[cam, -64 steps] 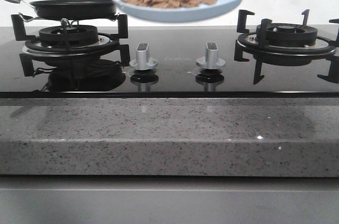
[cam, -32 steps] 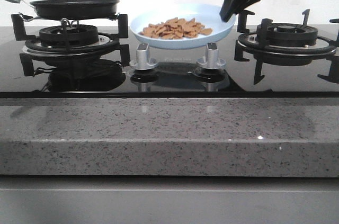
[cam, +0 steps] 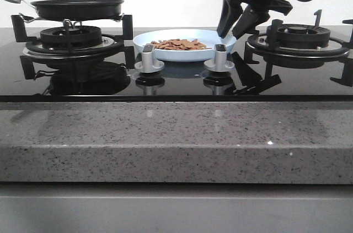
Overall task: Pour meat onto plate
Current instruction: 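Open the right gripper and raise it away from the plate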
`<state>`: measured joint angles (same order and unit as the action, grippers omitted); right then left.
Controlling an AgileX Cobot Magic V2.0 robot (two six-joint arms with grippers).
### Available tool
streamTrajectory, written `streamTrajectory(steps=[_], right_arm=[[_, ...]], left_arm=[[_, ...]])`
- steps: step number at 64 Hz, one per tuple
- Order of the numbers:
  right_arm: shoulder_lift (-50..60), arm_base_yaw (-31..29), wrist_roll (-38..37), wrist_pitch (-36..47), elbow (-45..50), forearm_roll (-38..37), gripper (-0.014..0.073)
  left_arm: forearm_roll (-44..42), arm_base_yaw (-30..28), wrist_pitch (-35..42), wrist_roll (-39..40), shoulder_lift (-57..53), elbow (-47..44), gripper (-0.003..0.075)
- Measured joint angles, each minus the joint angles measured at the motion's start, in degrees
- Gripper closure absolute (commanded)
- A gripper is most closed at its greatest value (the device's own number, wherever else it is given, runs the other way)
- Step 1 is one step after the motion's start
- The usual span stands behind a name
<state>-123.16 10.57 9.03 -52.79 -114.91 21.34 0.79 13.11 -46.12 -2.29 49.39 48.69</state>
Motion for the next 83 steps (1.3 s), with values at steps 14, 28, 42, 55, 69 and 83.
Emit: streamTrajectory(steps=[14, 28, 42, 55, 69, 83], right_arm=[[4.25, -0.04, 0.0, -3.9, 0.0, 0.0, 0.0179], [13.35, 0.33, 0.0, -9.06, 1.31, -1.1, 0.0179], [28.67, 1.73, 0.0, -7.12, 16.11, -2.18, 0.0179], [46.52, 1.73, 0.0, -1.43, 35.37, -4.81, 0.0179], [63.25, 1.73, 0.0, 1.76, 53.79, -6.04, 0.0179], [77.87, 1.73, 0.0, 2.0, 68.26, -6.04, 0.0179]], left_arm=[[0.0, 0.0, 0.0, 0.0, 0.0, 0.0, 0.0174], [0.0, 0.0, 0.05, 0.0, 0.0, 0.0, 0.0174], [0.0, 0.0, 2.0, 0.26, 0.0, 0.0, 0.0174], [0.0, 0.0, 3.1, 0.38, 0.0, 0.0, 0.0174], [0.0, 0.0, 3.43, 0.38, 0.0, 0.0, 0.0174], [0.0, 0.0, 3.43, 0.38, 0.0, 0.0, 0.0174]])
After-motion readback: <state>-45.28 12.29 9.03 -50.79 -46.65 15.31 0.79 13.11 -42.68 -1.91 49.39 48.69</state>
